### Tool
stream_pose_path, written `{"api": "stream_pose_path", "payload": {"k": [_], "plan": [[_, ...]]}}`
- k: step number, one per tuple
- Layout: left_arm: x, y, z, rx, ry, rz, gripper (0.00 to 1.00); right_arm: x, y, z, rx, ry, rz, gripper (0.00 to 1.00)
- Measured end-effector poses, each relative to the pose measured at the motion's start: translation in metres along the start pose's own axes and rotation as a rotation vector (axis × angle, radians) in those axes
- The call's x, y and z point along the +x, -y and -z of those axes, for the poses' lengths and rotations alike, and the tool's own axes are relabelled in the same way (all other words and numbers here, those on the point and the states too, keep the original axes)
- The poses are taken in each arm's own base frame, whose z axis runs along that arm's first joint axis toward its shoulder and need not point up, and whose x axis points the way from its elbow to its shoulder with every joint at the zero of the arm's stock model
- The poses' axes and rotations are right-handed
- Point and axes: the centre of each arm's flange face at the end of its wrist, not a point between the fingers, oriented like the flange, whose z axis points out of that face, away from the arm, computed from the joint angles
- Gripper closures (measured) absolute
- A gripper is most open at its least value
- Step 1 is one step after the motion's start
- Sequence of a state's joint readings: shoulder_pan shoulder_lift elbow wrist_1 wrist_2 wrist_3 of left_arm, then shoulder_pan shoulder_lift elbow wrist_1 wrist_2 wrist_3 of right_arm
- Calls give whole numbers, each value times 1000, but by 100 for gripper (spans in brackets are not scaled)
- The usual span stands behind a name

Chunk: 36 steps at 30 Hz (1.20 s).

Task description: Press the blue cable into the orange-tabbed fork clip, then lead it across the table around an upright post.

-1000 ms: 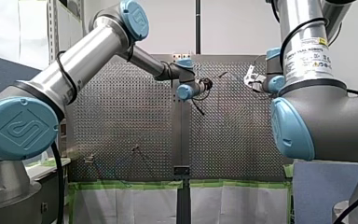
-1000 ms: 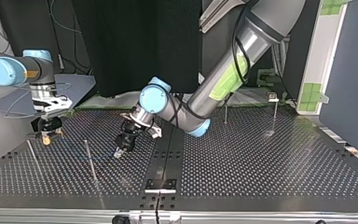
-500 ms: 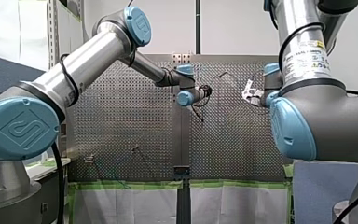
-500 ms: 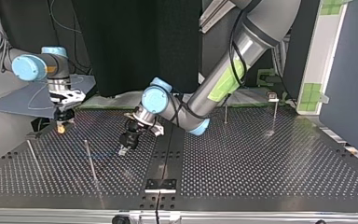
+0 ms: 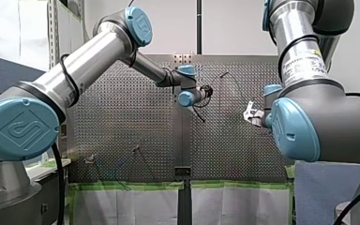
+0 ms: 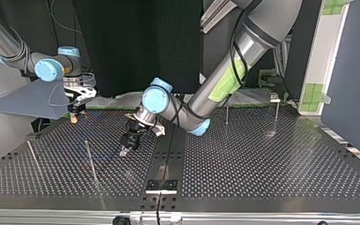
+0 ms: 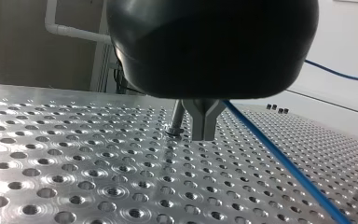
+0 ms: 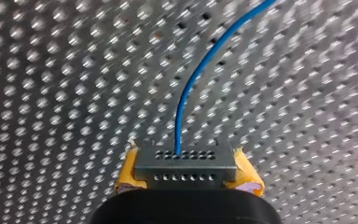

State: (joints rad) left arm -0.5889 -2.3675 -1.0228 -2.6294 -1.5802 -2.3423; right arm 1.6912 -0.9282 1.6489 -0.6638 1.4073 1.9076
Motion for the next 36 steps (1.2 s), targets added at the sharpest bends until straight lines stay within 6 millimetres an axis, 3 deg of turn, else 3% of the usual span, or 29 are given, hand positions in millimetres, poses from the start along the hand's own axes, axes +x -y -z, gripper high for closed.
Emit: {"api": "stream_pose_path", "payload": {"k": [11, 13, 14, 15, 16, 17, 18, 19, 20, 21, 29, 36], "plan": [[-1, -1, 0, -1, 1, 0, 100, -26, -14, -4, -18, 8, 6, 100], [-1, -1, 0, -1, 0, 0, 74, -34, -18, -4, -25, 17, 9, 100], [0, -1, 0, -3, -2, 0, 74, -41, -22, -4, -31, 25, 10, 100], [0, -1, 1, -6, -6, 0, 61, -45, -24, -4, -34, 31, 11, 100], [0, -1, 1, -8, -8, -1, 40, -49, -26, -4, -37, 35, 13, 100], [1, -1, 2, -10, -12, -1, 40, -52, -27, -3, -40, 39, 15, 100], [2, -1, 2, -12, -16, 0, 20, -53, -29, -3, -43, 40, 17, 100], [3, 0, 2, -13, -18, 0, 7, -54, -30, -3, -45, 41, 18, 100], [3, 0, 3, -14, -20, 0, 7, -55, -31, -3, -47, 42, 20, 100], [4, 0, 3, -17, -23, 0, 0, -55, -32, -3, -49, 41, 21, 100], [2, -8, 7, -73, -24, -3, 0, -71, -48, -3, -78, 53, 35, 100], [4, -33, 11, -157, -10, -20, 0, -79, -60, -3, -96, 63, 48, 100]]}}
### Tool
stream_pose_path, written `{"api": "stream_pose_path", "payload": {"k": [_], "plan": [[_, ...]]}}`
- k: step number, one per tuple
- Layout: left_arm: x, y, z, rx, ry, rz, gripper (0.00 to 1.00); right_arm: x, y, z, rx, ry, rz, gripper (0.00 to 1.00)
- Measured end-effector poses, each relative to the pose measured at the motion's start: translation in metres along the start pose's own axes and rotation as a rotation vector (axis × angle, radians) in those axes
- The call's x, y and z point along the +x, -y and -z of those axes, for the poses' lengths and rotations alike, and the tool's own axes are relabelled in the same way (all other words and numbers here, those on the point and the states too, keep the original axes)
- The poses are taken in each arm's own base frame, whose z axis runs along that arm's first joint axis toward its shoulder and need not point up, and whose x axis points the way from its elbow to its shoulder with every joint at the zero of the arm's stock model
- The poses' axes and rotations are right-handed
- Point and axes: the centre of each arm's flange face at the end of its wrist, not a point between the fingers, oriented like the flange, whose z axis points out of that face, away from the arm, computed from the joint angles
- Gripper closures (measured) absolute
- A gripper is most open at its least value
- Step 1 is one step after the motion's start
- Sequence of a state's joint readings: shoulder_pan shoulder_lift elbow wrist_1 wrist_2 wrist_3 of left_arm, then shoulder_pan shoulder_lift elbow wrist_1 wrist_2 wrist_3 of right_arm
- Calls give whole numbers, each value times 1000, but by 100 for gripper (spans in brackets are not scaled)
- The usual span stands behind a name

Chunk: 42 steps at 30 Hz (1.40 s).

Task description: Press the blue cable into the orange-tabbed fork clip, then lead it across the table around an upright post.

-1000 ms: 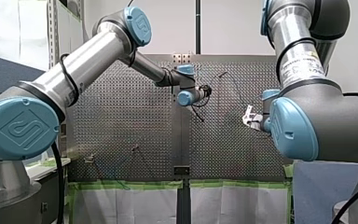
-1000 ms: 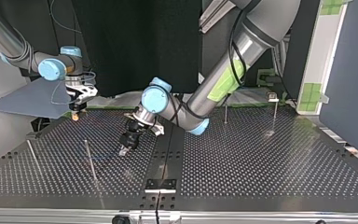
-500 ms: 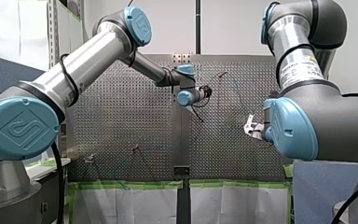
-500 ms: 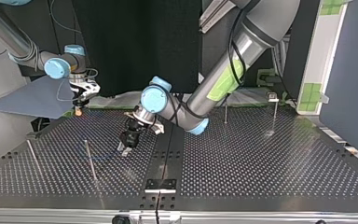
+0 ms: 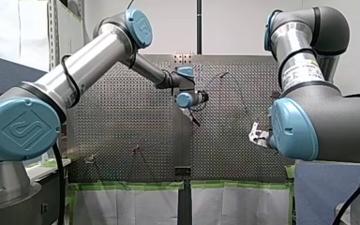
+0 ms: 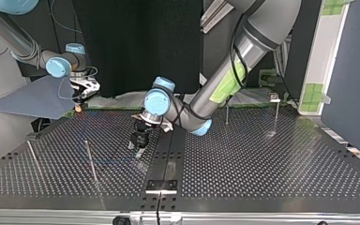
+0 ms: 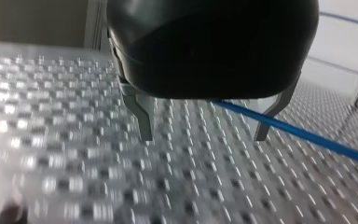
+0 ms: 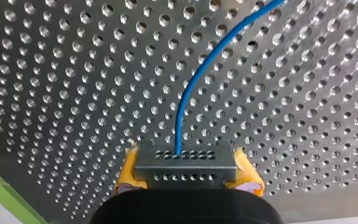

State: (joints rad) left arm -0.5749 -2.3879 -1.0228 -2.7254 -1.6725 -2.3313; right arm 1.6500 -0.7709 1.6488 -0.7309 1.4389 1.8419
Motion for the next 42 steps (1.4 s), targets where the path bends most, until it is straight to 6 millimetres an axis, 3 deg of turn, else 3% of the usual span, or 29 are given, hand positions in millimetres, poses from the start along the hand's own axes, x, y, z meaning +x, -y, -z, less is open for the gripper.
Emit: {"api": "stream_pose_path", "payload": {"k": [7, 19, 42], "plan": [[8, -15, 0, -33, -6, -21, 0, -7, -12, 2, -22, 6, 16, 100], [7, -17, 0, -42, 8, -25, 0, -48, -33, 3, -58, 47, 10, 100], [8, -17, 0, -41, -1, -25, 0, -177, -62, 24, -114, 149, -1, 100]]}}
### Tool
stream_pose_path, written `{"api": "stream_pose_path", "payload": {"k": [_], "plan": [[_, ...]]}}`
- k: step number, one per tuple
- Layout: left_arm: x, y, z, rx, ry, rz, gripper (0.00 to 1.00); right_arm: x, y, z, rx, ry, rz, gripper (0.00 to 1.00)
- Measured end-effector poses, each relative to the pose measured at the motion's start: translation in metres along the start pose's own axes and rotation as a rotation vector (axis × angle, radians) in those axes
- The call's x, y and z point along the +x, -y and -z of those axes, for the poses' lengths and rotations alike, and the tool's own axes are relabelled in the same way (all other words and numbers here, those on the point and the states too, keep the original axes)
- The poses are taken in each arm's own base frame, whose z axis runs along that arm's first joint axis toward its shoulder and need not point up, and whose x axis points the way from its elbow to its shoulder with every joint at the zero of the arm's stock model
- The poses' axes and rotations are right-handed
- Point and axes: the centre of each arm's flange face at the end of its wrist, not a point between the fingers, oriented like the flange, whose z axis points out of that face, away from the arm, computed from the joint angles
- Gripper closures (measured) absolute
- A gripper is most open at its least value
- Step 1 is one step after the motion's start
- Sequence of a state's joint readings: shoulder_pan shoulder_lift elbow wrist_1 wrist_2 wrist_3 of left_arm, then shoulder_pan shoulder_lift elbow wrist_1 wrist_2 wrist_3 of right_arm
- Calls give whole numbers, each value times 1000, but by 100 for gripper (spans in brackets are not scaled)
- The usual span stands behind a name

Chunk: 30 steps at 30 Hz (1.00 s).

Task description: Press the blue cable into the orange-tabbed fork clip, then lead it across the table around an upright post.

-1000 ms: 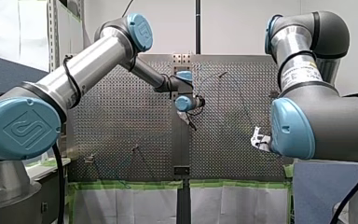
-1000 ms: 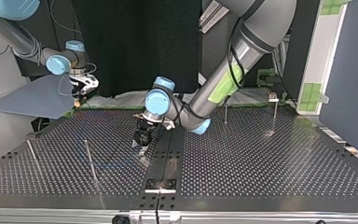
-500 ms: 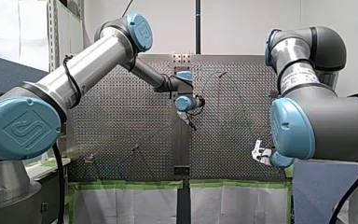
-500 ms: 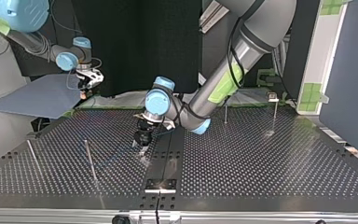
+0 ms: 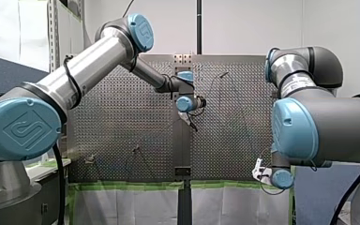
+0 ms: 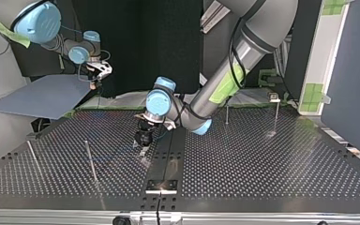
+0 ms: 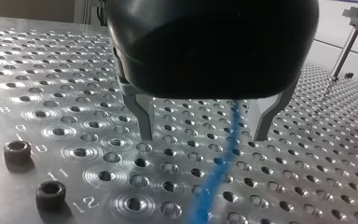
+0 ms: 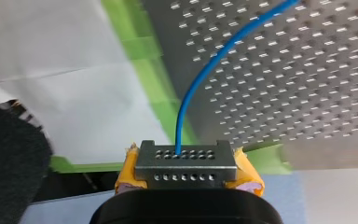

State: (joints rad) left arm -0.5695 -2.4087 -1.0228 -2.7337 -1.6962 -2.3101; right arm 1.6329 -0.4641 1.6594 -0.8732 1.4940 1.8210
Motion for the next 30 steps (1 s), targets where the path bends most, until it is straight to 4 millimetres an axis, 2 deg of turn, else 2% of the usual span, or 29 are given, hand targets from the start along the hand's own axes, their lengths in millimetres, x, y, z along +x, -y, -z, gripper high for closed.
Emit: {"api": "stream_pose_path", "payload": {"k": [5, 16, 23, 30], "plan": [[0, 0, 0, 1, 0, 0, 0, -20, -5, 0, 2, -3, -2, 100], [0, 0, 0, 3, 0, 0, 0, -26, -7, -19, 29, -52, 4, 100], [0, 0, 0, 2, -1, 0, 0, -45, -19, -31, 23, -44, 13, 100], [0, 0, 0, 2, -2, 0, 0, -39, -27, -44, 20, -73, 26, 100]]}}
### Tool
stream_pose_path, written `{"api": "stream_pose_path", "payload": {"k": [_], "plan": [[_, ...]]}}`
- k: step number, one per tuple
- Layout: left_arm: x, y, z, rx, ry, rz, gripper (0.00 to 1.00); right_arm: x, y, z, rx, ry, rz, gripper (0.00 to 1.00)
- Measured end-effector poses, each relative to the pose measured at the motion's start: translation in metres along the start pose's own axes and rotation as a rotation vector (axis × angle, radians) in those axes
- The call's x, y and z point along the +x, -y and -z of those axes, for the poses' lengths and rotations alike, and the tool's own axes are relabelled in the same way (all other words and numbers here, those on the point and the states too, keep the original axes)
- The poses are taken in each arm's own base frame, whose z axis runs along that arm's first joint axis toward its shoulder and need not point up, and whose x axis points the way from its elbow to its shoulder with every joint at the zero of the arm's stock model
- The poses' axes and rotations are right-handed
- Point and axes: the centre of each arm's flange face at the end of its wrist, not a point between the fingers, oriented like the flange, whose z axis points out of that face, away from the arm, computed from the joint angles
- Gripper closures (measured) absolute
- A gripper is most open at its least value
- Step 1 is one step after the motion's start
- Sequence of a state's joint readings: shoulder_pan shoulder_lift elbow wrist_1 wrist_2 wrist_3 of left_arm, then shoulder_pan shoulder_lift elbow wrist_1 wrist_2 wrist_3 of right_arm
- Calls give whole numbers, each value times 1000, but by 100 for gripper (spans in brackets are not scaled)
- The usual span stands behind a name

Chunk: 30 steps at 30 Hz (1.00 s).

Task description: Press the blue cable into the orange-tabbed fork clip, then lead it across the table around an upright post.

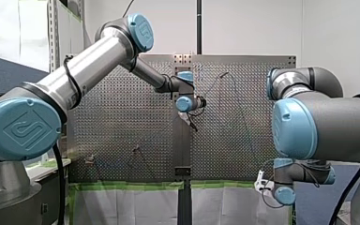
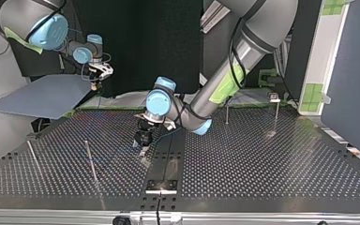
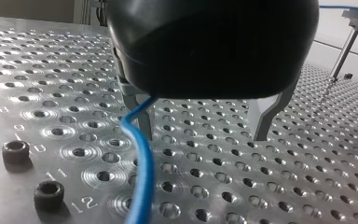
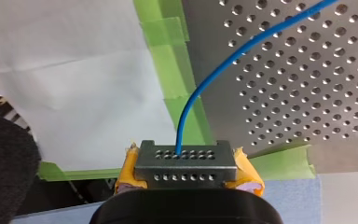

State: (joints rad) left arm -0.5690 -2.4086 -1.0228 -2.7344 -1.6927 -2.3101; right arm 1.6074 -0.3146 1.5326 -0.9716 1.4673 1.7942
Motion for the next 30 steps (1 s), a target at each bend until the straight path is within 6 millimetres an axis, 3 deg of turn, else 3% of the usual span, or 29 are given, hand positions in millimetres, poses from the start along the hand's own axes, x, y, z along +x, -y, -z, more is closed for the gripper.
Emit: {"api": "stream_pose_path", "payload": {"k": [5, 9, 30], "plan": [[0, 0, 0, -1, -1, 0, 0, 5, -2, -11, 4, -20, 9, 100], [1, 0, 1, -5, -6, -2, 0, -3, -6, -15, 4, -16, 13, 100], [7, -5, 20, -93, -162, -6, 0, -11, -12, -14, -4, 11, 20, 100]]}}
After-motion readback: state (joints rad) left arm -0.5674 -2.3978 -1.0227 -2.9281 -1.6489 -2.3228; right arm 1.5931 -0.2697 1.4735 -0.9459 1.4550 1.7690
